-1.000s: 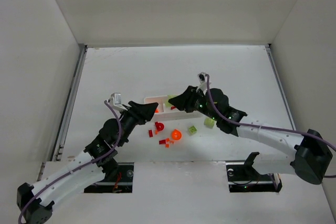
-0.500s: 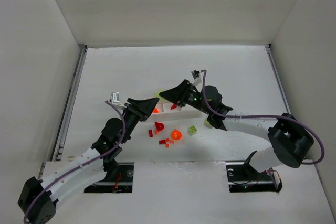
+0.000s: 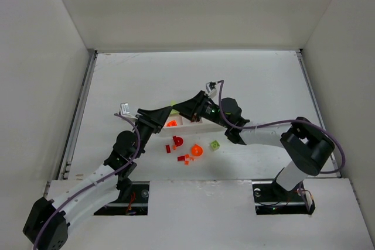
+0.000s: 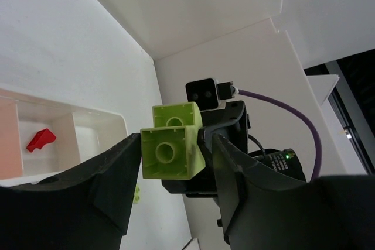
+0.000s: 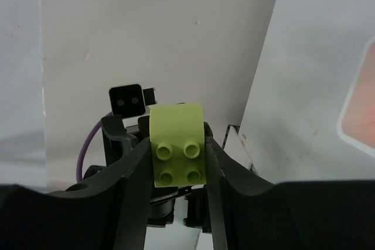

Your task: Sort the legos into containers by color

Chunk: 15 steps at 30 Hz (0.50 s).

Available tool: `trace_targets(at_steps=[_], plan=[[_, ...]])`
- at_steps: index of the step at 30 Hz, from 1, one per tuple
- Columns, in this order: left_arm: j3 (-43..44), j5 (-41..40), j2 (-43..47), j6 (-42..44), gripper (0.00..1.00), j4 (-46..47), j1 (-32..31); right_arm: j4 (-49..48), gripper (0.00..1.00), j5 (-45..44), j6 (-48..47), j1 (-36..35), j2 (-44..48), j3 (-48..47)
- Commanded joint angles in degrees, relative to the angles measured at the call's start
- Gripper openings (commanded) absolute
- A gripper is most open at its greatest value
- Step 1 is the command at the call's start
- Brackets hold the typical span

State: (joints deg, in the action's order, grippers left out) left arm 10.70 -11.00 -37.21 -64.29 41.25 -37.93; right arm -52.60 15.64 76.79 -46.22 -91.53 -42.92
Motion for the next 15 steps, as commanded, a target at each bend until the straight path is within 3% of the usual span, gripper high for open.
trace_targets(at_steps=[1,8,15], plan=[[-0.2,1.9,0.2,-0.7,0.46,5.6,1.0,-7.3,0.28,1.8,2.2,-0.6,-0.8,-1.6],[-0.2,3.4,0.5,-0.5,0.3,6.1,1.2,-7.3,0.28,0.9,2.0,-0.5,-0.8,-1.0],[-1.4,4.0,3.1,-0.5,0.19,5.4,1.6,-7.4,0.28,0.7,1.9,-0.3,-0.7,0.3]])
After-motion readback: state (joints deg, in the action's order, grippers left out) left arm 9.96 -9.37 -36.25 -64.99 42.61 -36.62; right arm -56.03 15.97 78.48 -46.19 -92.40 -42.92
